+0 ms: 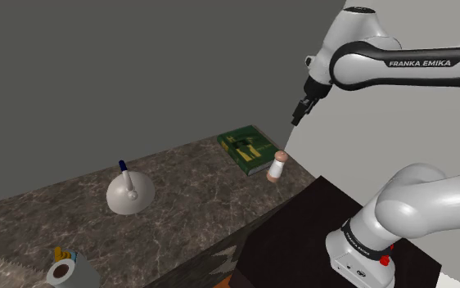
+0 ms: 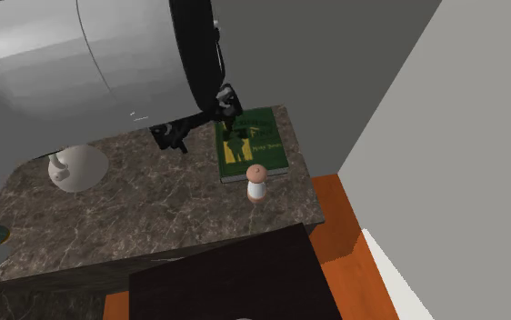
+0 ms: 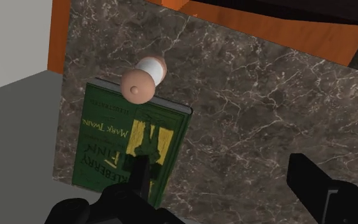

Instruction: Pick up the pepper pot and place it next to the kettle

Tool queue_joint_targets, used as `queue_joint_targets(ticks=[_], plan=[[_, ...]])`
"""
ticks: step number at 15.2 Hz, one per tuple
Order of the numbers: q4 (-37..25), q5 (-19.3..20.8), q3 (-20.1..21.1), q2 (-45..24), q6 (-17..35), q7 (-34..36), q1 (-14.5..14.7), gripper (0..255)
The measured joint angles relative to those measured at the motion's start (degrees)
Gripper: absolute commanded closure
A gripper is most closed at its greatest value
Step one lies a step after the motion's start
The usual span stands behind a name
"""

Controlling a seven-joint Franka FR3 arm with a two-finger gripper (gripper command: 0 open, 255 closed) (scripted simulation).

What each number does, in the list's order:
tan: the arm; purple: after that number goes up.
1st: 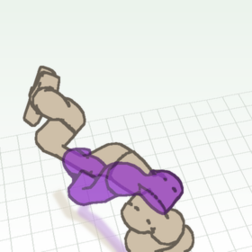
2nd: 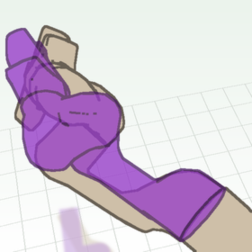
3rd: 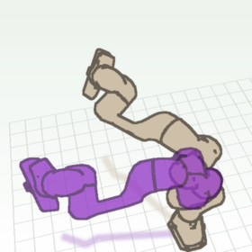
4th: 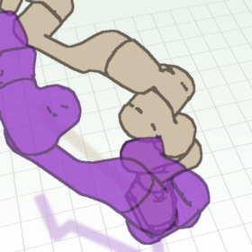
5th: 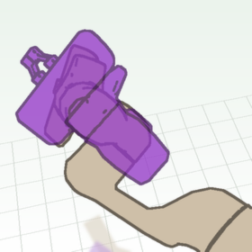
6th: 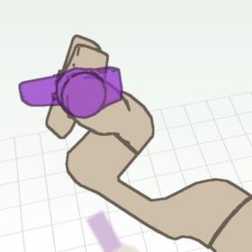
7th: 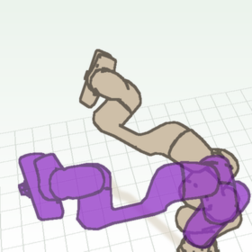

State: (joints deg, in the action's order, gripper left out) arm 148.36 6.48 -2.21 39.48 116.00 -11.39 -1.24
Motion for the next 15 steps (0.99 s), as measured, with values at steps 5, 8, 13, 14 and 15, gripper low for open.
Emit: queue_joint_targets(ticks=[5, 8, 13, 14, 15], plan=[[4.39, 2.44, -1.74, -5.91, 9.92, -1.35, -1.42, 0], [6.68, 4.46, -3.44, -11.0, 17.13, -2.69, -2.87, 0], [8.33, 7.72, -5.22, -21.26, 28.78, -3.39, -5.01, 0], [8.1, 8.27, -5.46, -23.2, 30.48, -3.45, -5.35, 0], [8.26, 9.13, -5.9, -25.47, 32.84, -3.61, -5.96, 0]])
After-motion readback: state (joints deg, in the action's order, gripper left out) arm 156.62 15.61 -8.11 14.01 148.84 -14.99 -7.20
